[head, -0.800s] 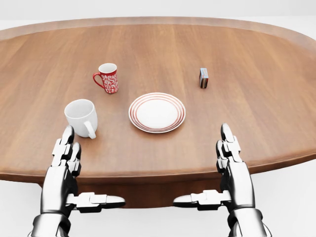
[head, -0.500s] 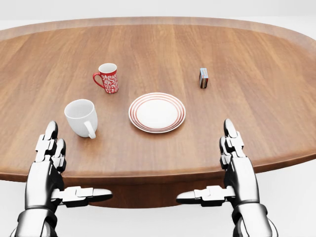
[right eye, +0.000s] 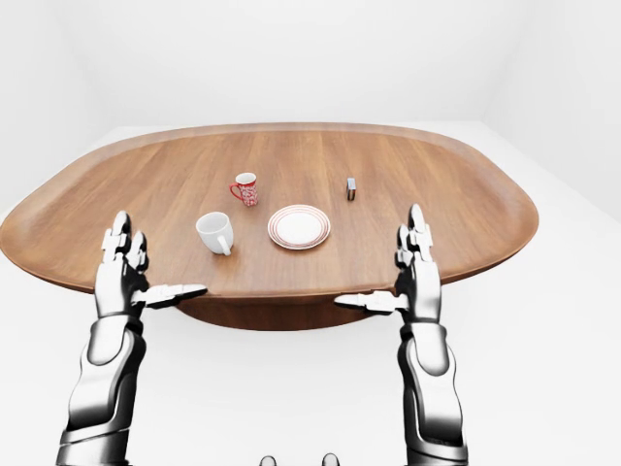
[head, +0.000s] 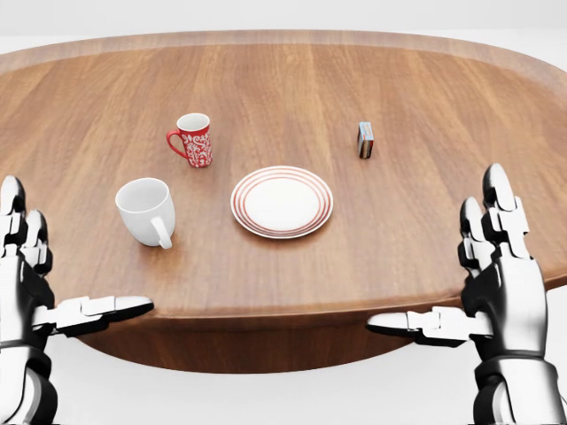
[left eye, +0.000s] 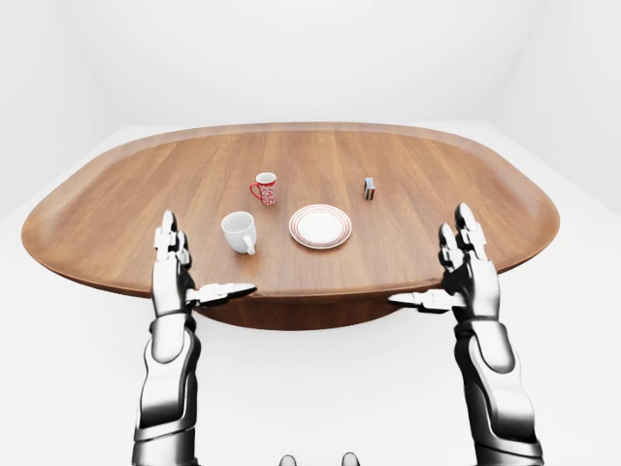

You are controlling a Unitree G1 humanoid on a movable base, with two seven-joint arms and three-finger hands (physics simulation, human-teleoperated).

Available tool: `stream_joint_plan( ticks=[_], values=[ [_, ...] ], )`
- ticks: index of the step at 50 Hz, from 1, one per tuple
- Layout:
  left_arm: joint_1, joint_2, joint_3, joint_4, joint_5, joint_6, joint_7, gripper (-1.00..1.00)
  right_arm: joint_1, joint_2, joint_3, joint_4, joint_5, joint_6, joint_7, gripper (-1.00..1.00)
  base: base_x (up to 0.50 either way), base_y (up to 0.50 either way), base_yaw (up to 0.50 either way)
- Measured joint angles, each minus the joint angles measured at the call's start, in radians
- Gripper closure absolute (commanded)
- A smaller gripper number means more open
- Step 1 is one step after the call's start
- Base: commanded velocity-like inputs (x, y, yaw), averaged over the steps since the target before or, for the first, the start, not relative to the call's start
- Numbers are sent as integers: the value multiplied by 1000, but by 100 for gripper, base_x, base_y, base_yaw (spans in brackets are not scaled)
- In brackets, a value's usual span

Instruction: Put the white mug on the plate.

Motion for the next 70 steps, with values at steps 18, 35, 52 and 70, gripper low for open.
stream_joint_plan(
  ticks=[18,35,52,70],
  values=[
    [-90,147,237,-197,-140,0,81,-100,32,-60,-294,-420,181,0,11,-100,0,0,0],
    [-102,181,284,-224,-185,0,111,-100,52,-66,-372,-513,207,0,50,-100,0,19,0],
    [-100,184,292,-230,-190,0,118,-100,58,-66,-396,-527,226,0,63,-100,0,32,0],
    [-98,183,291,-231,-188,0,118,-100,59,-66,-399,-526,236,0,63,-100,0,32,0]
  ],
)
